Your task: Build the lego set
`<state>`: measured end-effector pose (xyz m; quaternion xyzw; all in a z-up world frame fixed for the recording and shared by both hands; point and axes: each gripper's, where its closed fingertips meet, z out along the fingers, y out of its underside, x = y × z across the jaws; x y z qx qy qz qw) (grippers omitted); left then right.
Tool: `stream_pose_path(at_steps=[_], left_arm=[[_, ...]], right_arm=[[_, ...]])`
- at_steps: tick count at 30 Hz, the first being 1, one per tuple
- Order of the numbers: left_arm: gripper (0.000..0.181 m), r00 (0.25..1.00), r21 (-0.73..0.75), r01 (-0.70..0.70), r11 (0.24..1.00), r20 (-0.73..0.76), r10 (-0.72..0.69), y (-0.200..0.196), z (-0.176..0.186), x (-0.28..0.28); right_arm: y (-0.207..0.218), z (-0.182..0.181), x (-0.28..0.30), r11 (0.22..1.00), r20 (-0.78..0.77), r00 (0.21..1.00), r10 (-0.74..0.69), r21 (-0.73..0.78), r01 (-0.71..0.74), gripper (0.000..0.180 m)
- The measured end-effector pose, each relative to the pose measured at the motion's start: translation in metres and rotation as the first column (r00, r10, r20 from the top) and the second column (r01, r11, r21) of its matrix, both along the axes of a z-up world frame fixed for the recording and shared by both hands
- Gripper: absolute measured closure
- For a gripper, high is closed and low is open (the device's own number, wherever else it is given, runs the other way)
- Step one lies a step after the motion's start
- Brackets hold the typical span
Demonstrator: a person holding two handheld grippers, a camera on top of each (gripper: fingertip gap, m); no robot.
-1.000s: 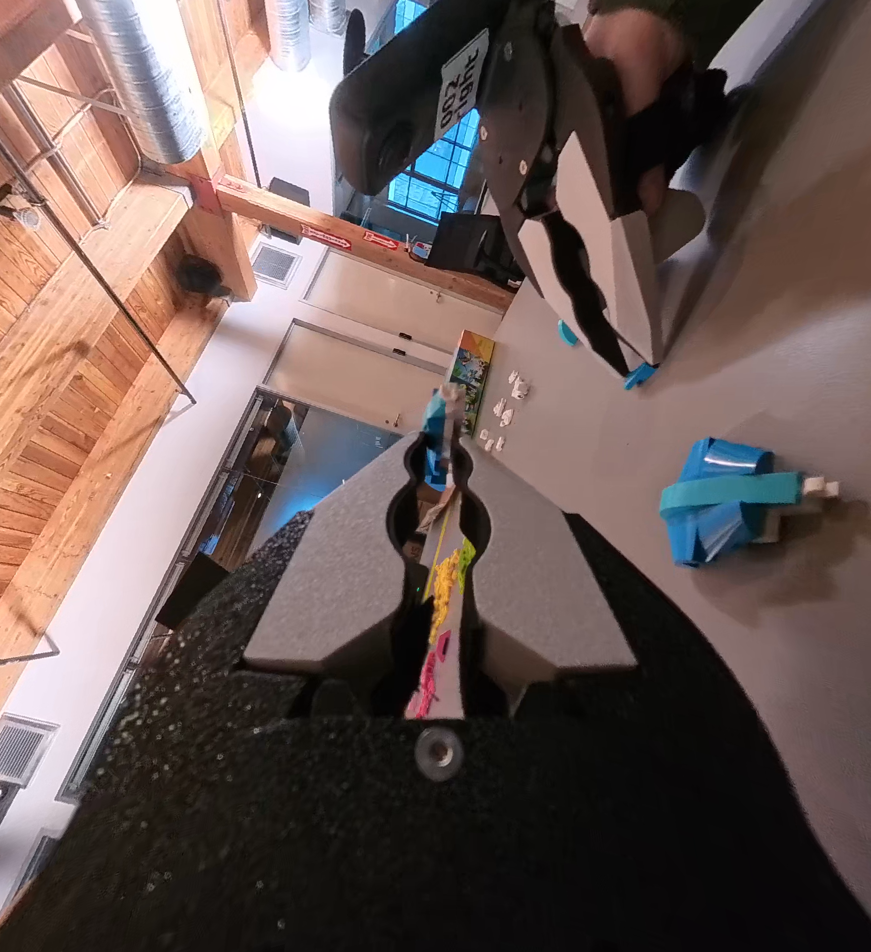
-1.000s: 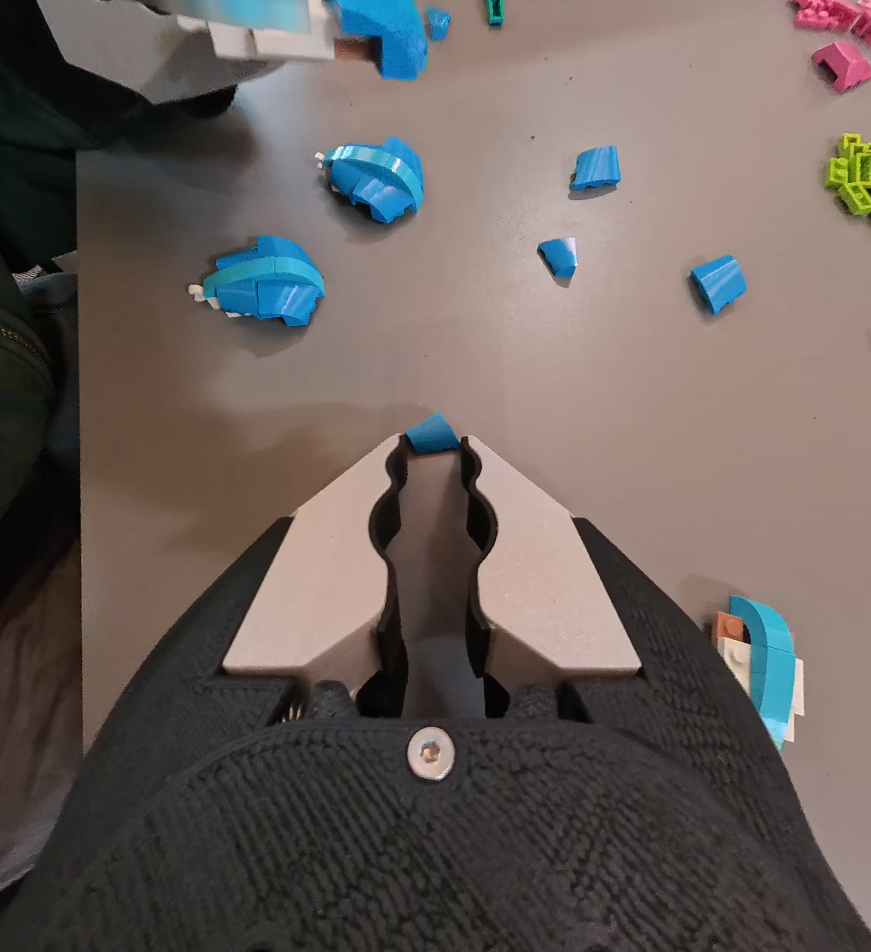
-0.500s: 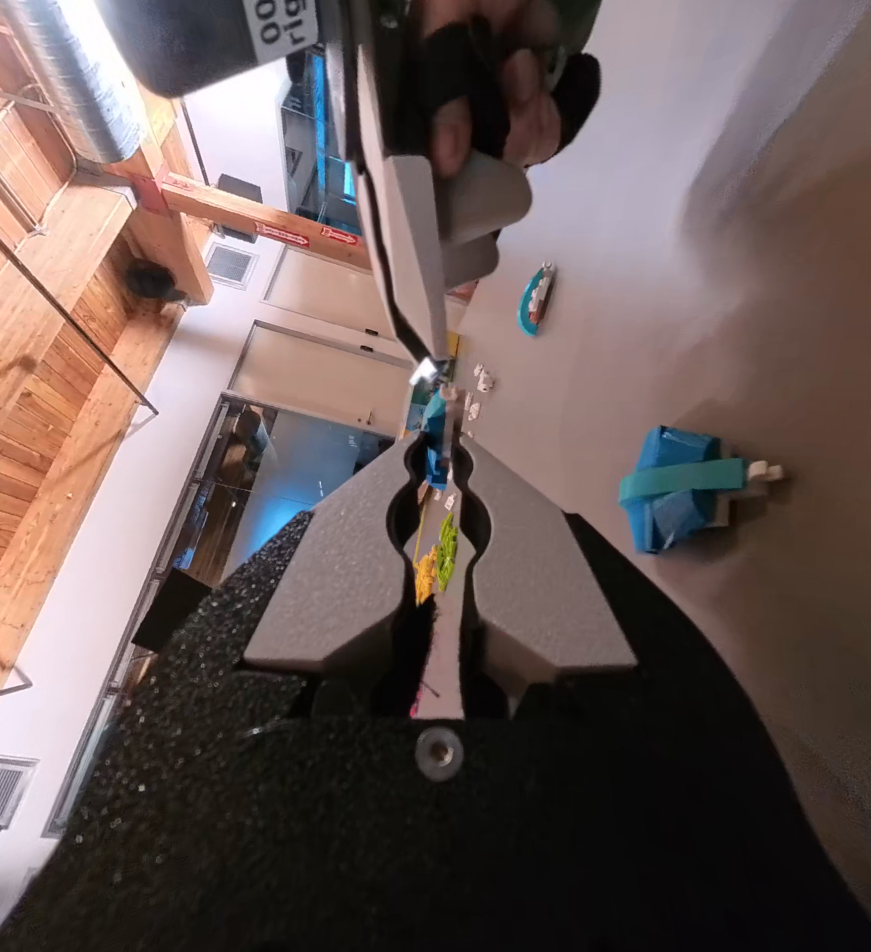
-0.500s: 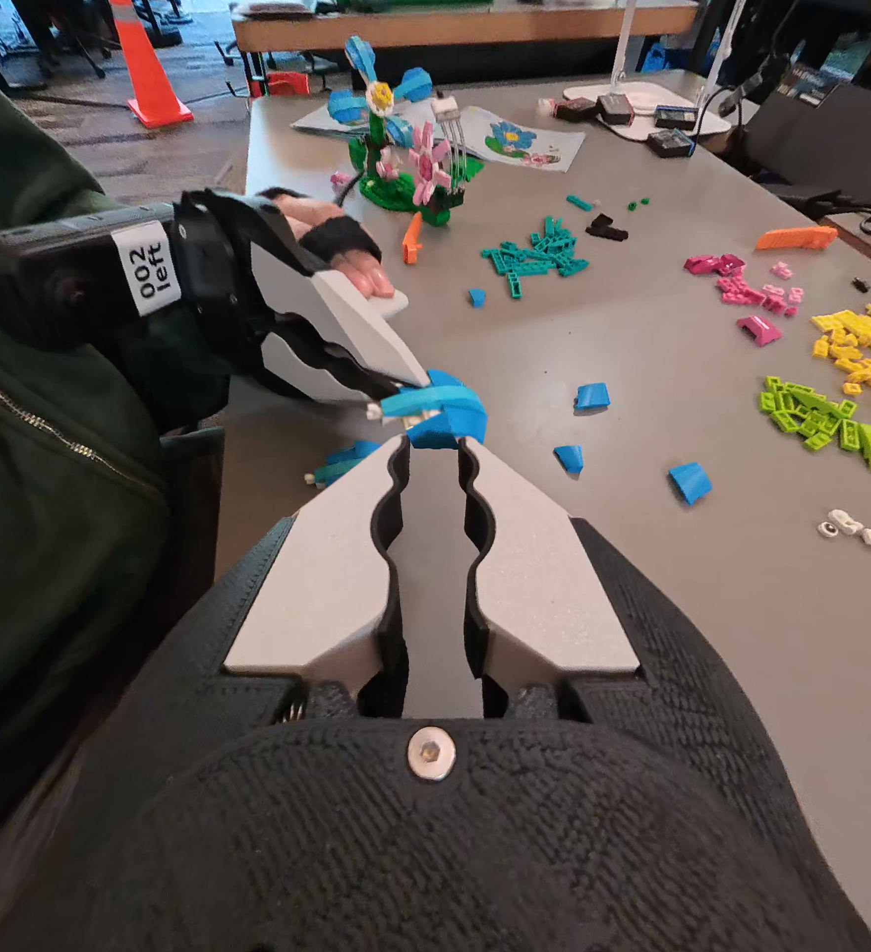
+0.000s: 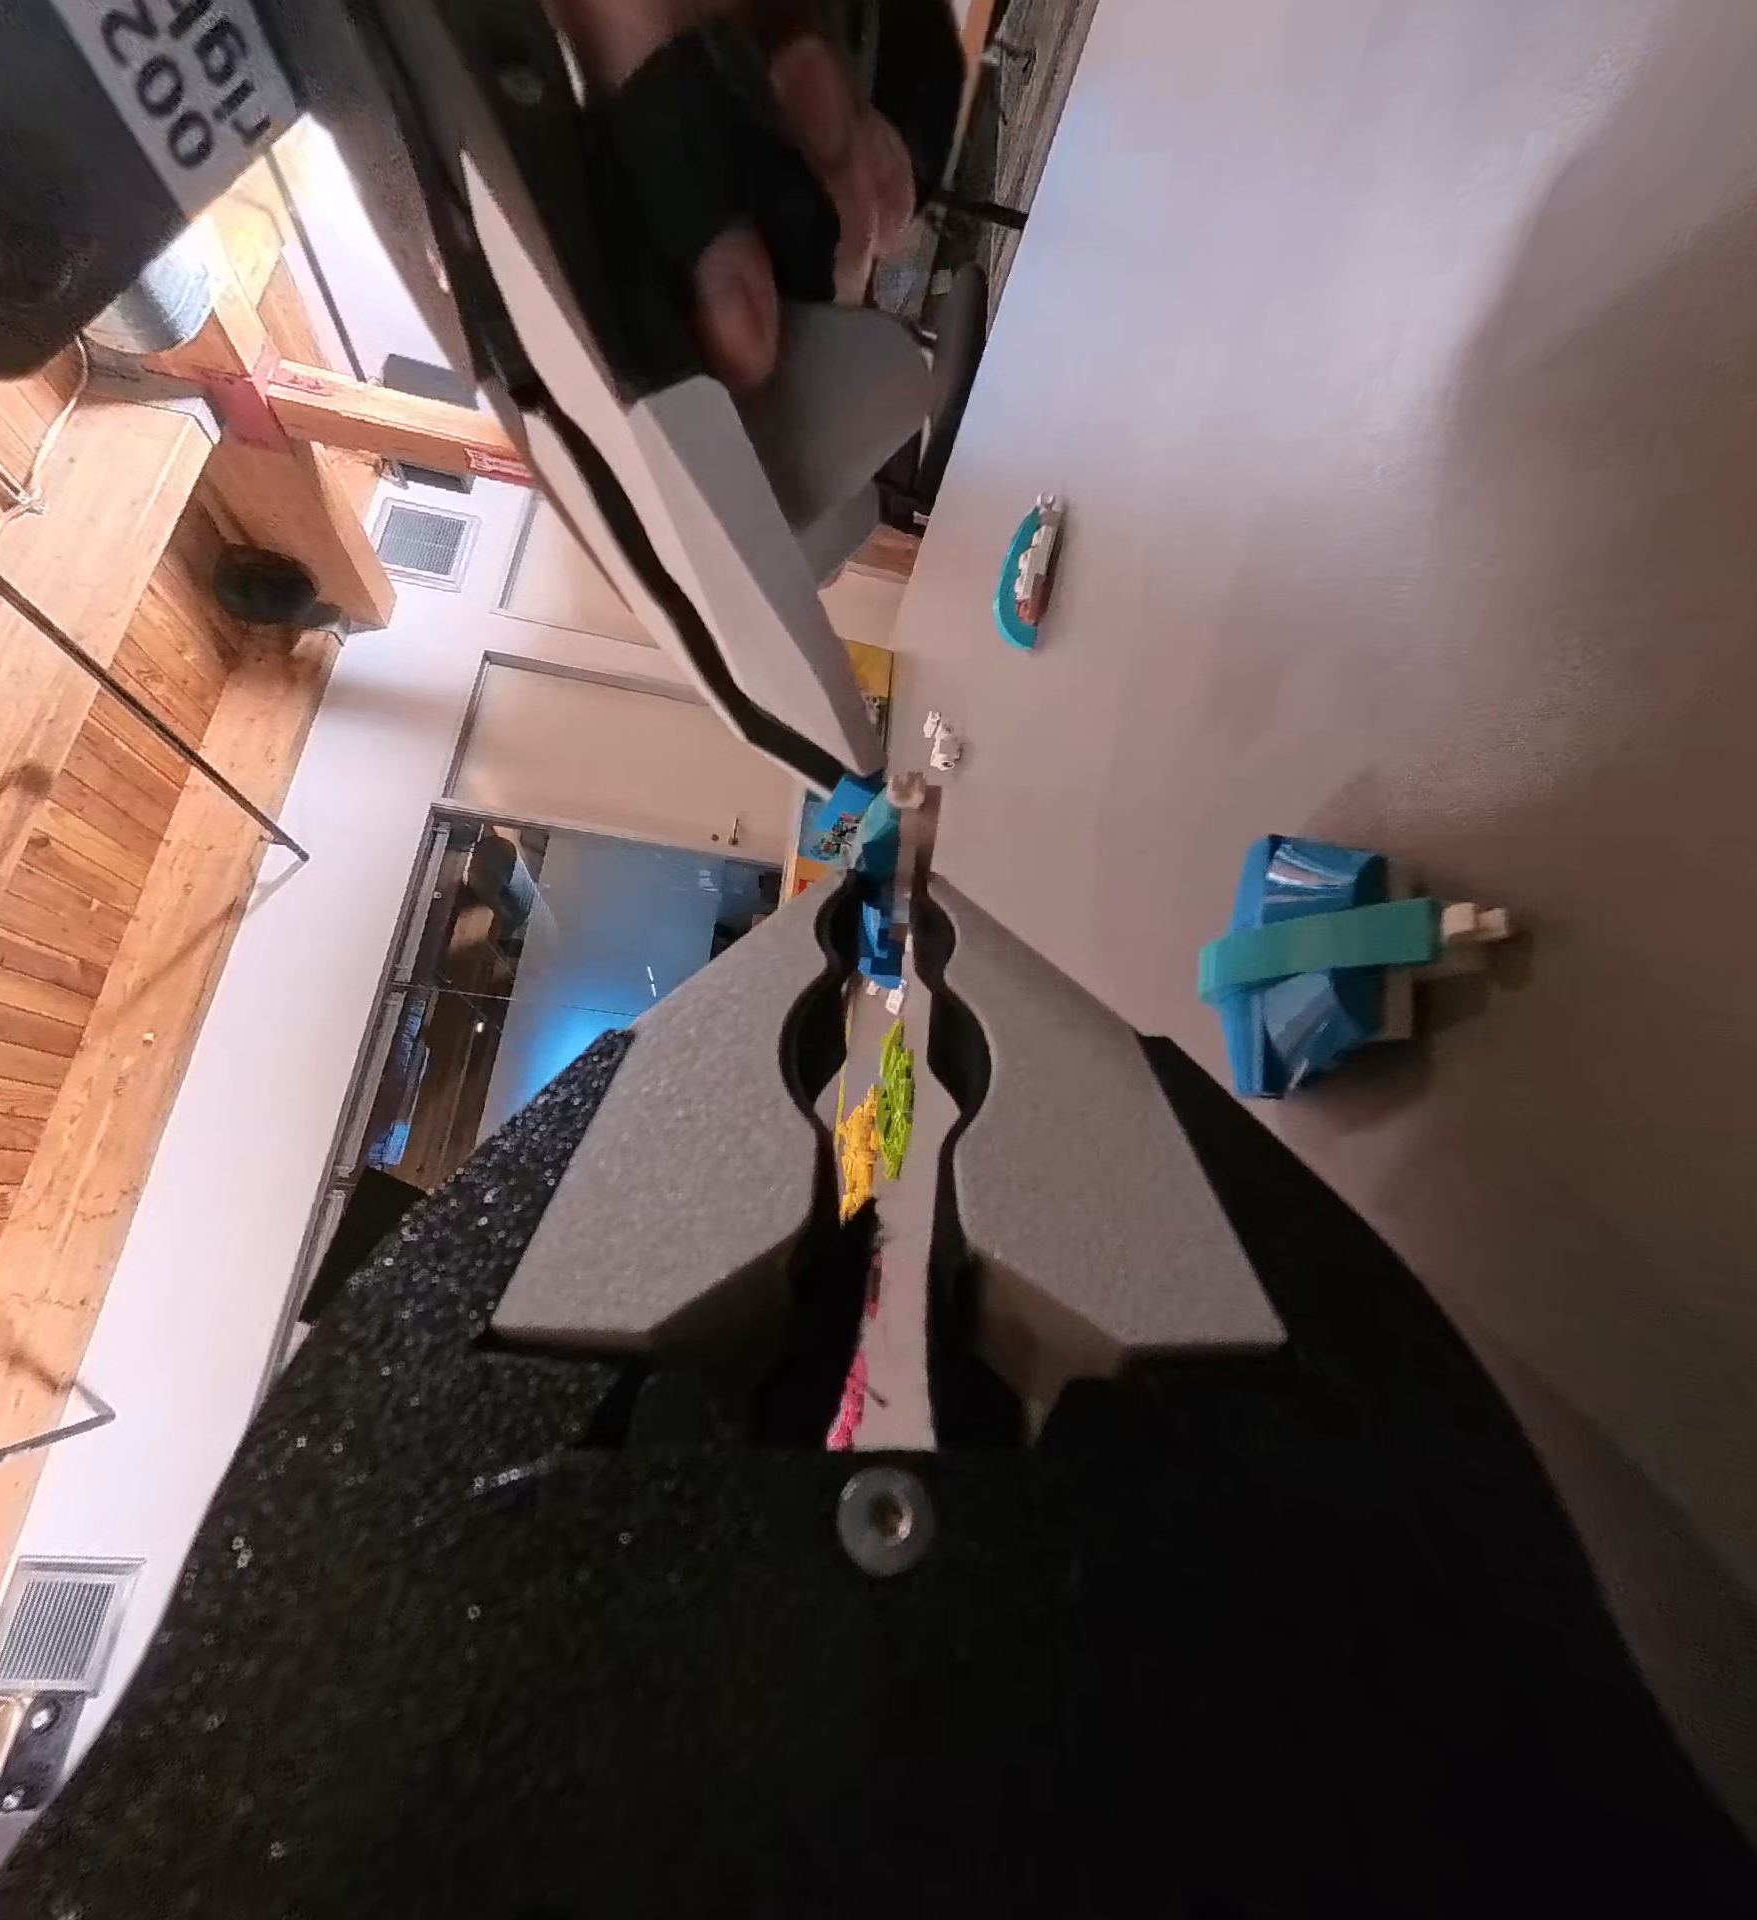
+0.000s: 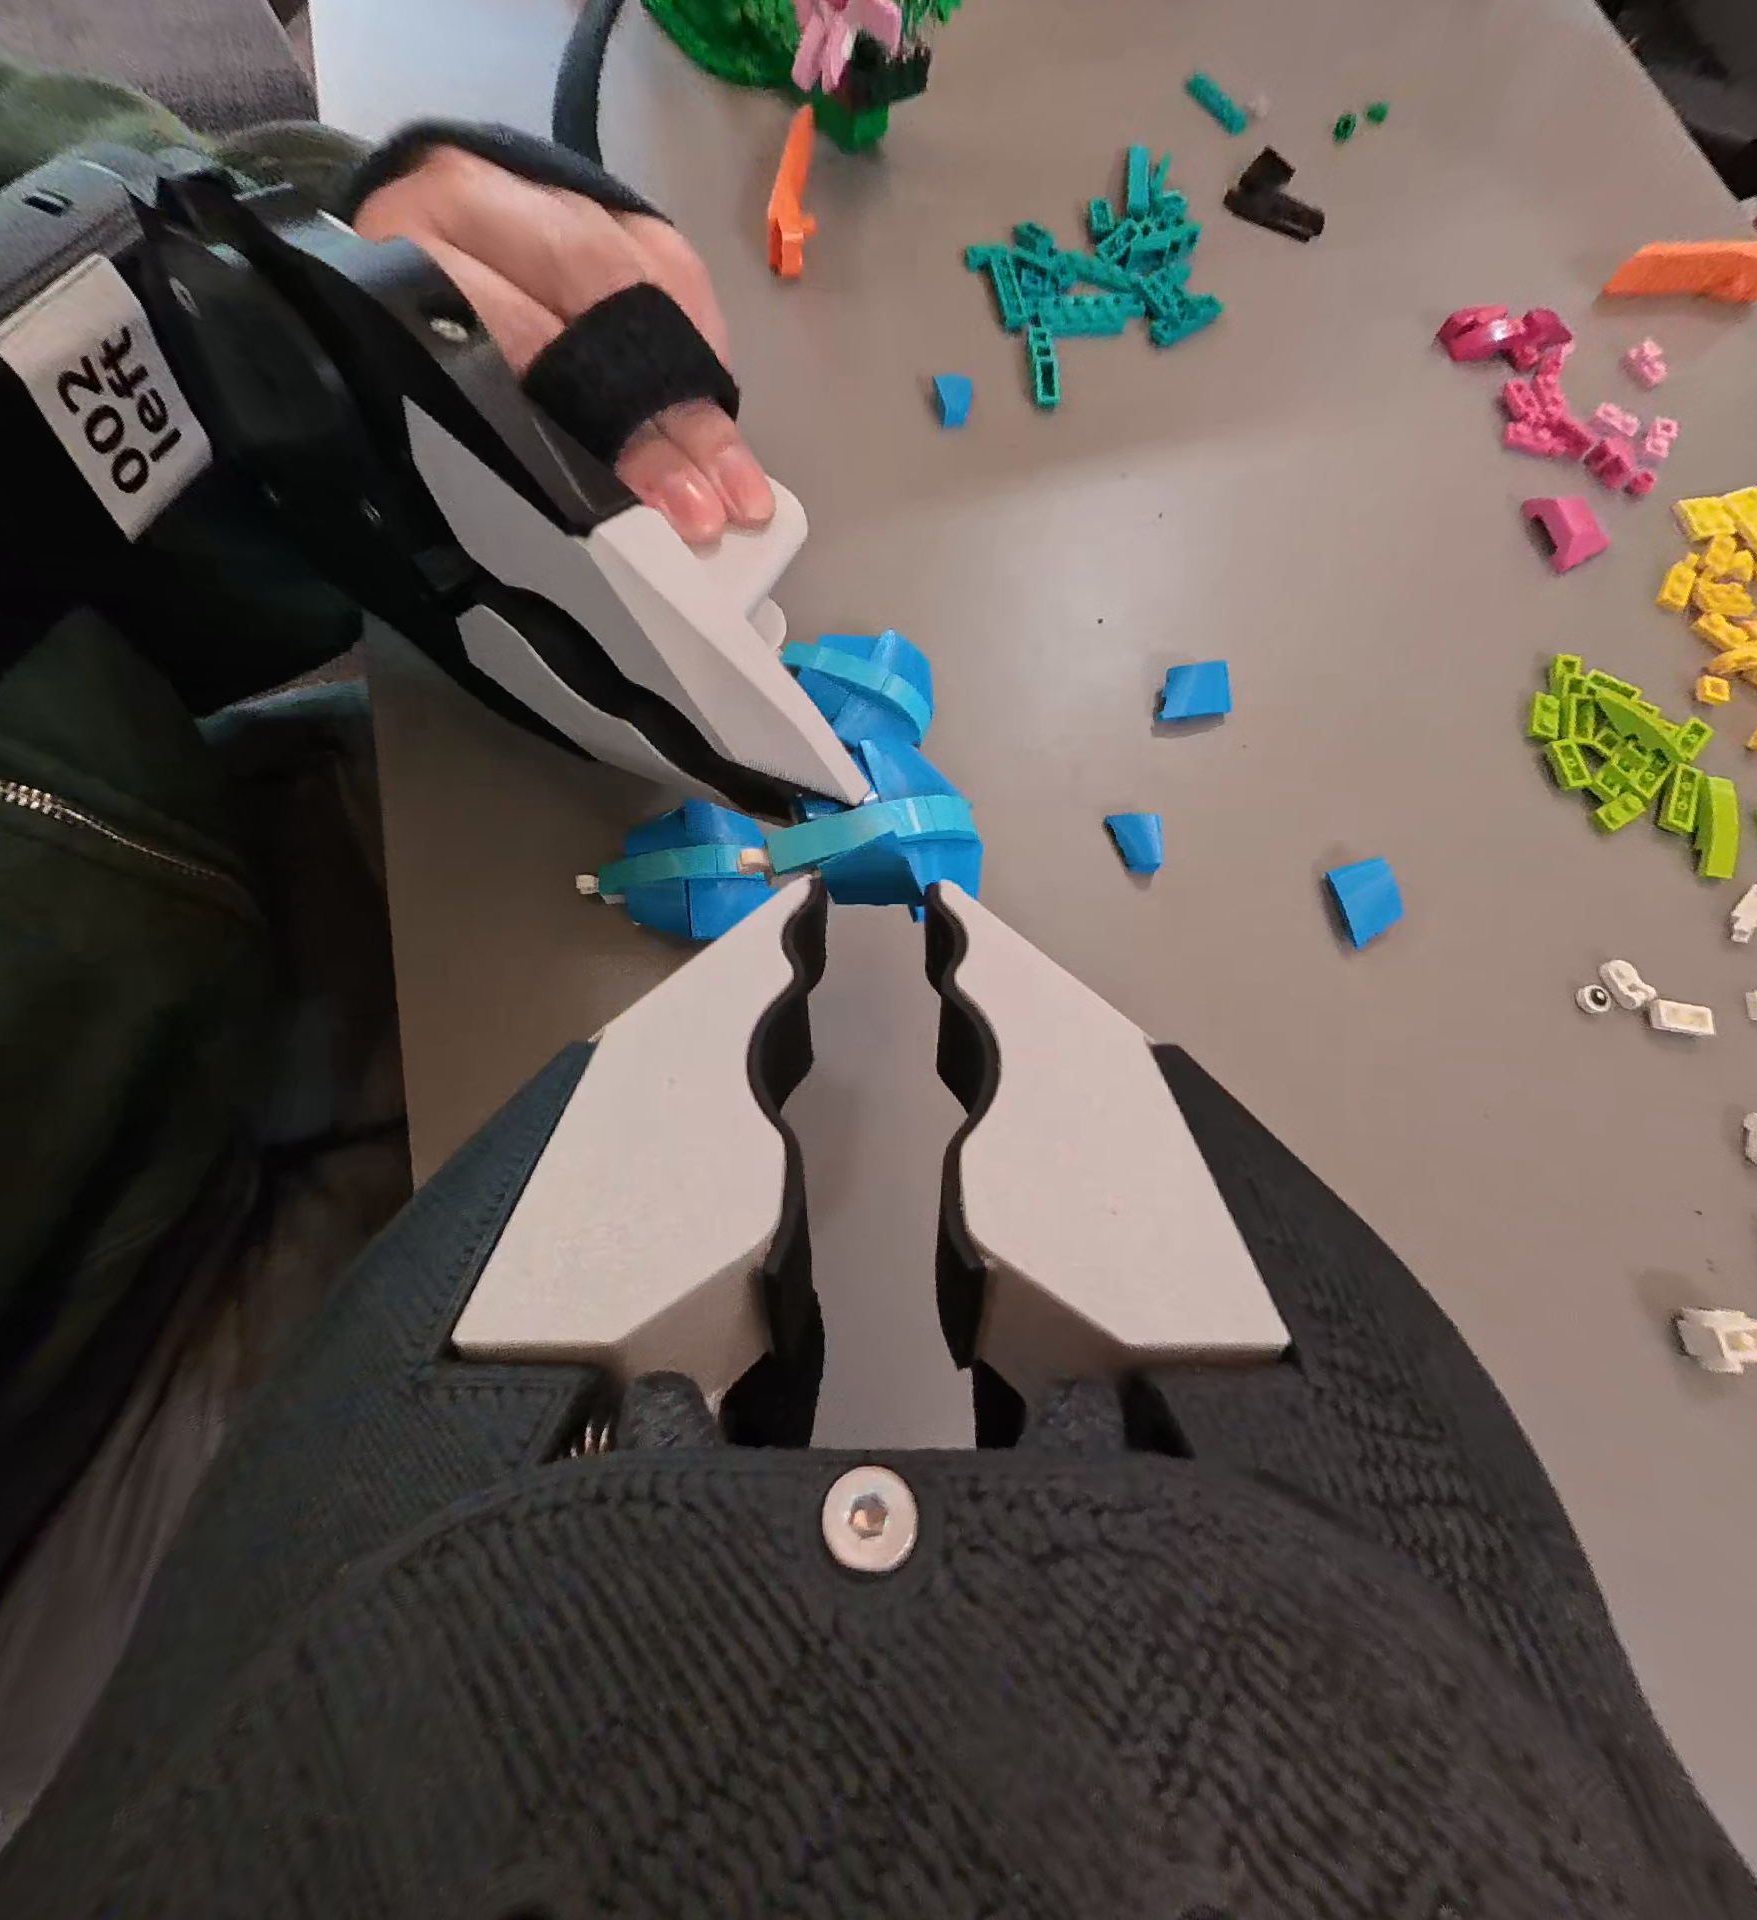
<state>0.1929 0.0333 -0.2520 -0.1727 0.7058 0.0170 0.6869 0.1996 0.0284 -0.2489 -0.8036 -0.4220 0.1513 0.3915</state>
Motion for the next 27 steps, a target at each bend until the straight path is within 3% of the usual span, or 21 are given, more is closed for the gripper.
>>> stream_pose_path(at_steps=[7, 15, 23, 27], left_arm=[[0.174, 1.000, 0.074, 0.009, 0.997, -0.024, -0.008, -0.005, -0.004, 0.002], [0.174, 1.000, 0.091, 0.012, 0.996, -0.017, -0.011, -0.007, -0.003, 0.003], [0.174, 1.000, 0.066, 0.007, 0.998, -0.002, -0.007, -0.005, -0.001, 0.003], [0.174, 1.000, 0.050, 0.000, 0.999, -0.004, 0.001, -0.003, -0.001, 0.003]], right_arm=[[0.004, 0.008, -0.007, 0.998, 0.014, 1.000, 0.019, -0.065, -0.018, 0.163], [-0.002, -0.004, -0.009, 0.981, 0.142, 0.986, 0.084, -0.184, -0.057, 0.163], [-0.001, -0.001, -0.010, 0.989, 0.166, 0.983, 0.078, -0.135, -0.056, 0.160], [0.003, 0.004, -0.007, 0.998, 0.159, 0.986, 0.048, -0.041, -0.042, 0.157]])
